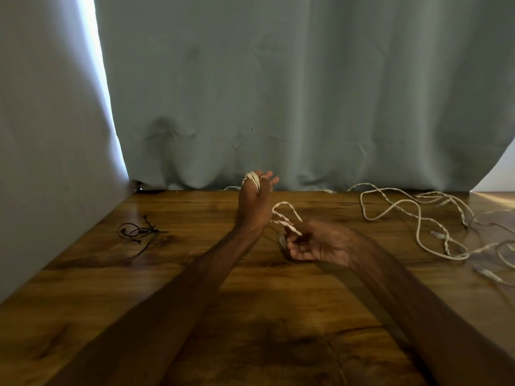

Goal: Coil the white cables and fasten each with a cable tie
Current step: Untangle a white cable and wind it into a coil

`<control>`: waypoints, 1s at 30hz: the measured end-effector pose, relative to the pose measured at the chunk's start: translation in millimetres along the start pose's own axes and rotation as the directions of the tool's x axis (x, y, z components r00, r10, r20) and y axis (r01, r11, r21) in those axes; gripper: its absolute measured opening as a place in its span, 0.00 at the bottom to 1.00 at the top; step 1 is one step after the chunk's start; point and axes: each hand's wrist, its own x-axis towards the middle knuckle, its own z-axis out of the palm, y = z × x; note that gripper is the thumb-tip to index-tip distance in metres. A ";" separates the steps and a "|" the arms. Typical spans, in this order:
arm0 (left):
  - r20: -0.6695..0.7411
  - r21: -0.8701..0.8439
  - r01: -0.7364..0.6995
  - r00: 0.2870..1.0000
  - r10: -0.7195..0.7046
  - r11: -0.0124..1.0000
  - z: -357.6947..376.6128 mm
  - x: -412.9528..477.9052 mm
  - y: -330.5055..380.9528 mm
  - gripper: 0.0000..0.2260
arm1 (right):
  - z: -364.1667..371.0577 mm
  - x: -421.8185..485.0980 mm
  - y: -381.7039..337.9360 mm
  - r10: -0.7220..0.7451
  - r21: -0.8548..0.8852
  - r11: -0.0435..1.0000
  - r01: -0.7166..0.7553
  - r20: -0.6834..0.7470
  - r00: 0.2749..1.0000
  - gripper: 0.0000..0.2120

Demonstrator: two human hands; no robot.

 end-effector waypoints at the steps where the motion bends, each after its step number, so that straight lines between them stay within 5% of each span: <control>1: 0.000 0.008 -0.006 1.000 0.006 1.000 0.7 -0.7 -0.1 0.22 | -2.8 0.1 -1.9 0.028 0.011 1.000 -0.029 0.011 1.000 0.04; 5: -0.022 0.076 -0.072 0.997 0.074 0.995 -1.4 -1.0 -3.8 0.12 | -10.1 -2.5 -10.5 0.024 0.160 0.986 -0.037 0.080 0.996 0.04; 10: -0.062 0.067 -0.032 0.997 0.036 0.997 -8.3 5.6 -8.6 0.08 | -6.1 -2.7 -10.7 -0.244 0.274 0.935 0.227 0.029 0.969 0.07; 17: -0.006 -0.064 0.087 0.996 -0.087 0.994 -18.6 13.4 -7.4 0.09 | 0.3 -6.7 -9.2 -0.462 -0.294 0.837 0.462 0.075 0.884 0.12; 21: 0.067 -0.037 0.120 0.991 -0.117 0.992 -30.5 13.7 -4.1 0.13 | -0.3 -13.3 -3.9 -0.563 -0.678 0.437 0.591 0.307 0.768 0.11; 24: 0.126 0.053 0.153 0.979 -0.159 0.987 -23.6 5.3 -8.7 0.16 | 3.7 -18.3 -6.9 -0.595 -0.711 0.260 0.653 0.415 0.689 0.09; 30: 0.294 0.258 0.000 0.953 -0.079 0.966 -8.0 -12.3 -9.4 0.17 | -5.6 -26.1 -13.1 -0.699 -0.653 0.269 0.708 0.373 0.610 0.08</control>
